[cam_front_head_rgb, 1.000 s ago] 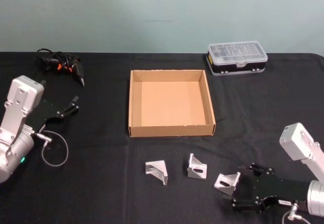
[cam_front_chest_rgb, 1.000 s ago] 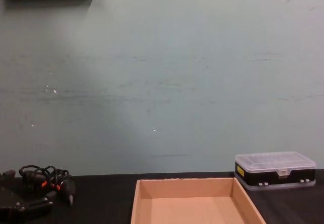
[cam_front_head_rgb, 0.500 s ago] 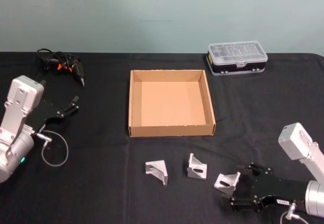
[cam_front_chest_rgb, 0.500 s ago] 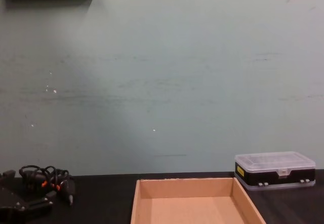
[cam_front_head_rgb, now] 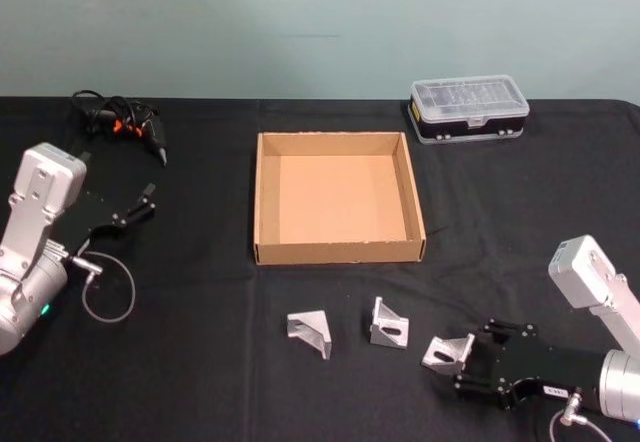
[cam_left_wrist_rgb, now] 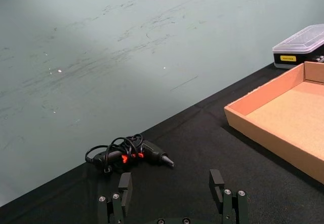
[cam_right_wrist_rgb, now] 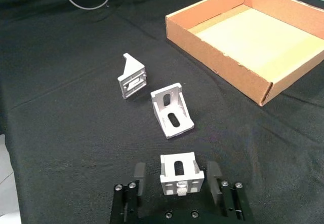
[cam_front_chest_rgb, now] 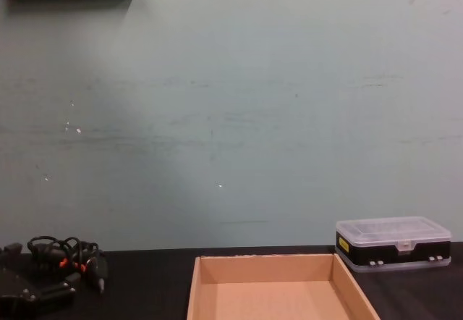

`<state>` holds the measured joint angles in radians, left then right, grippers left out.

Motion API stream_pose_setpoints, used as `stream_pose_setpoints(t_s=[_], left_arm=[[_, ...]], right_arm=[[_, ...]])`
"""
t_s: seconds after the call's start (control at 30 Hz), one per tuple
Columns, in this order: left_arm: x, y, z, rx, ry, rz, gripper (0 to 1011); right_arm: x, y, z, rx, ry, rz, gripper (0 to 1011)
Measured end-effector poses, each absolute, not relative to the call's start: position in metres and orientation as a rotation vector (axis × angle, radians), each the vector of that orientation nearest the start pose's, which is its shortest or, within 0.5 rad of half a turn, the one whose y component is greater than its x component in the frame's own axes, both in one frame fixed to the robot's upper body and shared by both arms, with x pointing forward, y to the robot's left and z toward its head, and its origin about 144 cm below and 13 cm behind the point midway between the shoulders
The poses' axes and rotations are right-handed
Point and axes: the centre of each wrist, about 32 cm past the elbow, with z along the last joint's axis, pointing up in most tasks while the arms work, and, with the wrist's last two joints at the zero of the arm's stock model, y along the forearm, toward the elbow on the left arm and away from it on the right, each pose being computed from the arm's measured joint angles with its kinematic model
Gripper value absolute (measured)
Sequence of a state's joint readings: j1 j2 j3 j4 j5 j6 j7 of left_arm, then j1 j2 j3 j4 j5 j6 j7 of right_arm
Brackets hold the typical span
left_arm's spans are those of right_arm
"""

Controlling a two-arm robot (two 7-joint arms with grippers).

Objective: Use one hand to pick up the angle iron from the table and place it into the box.

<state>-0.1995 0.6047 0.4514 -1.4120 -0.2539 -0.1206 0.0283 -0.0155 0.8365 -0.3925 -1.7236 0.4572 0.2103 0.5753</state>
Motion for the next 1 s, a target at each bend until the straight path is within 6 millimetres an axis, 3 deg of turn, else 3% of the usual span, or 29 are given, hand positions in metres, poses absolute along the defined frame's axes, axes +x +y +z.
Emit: stream_pose_setpoints(t_s=[0.37,0.7,1.0], left_arm=[[0.489,0.310,1.140,0.304,-0.285,1.248,1000],[0.489,0.310,1.140,0.304,-0.285,1.248,1000],[0.489,0.310,1.140,0.305,-0.285,1.248,1000]], right_arm=[[0.427,-0.330,1.173,-0.500,0.112,-0.608,457],[0.424,-0.329,1.176,-0.483,0.105,-0.613,452],[0.421,-0.328,1.200,-0.420,0.055,-0.664,452]])
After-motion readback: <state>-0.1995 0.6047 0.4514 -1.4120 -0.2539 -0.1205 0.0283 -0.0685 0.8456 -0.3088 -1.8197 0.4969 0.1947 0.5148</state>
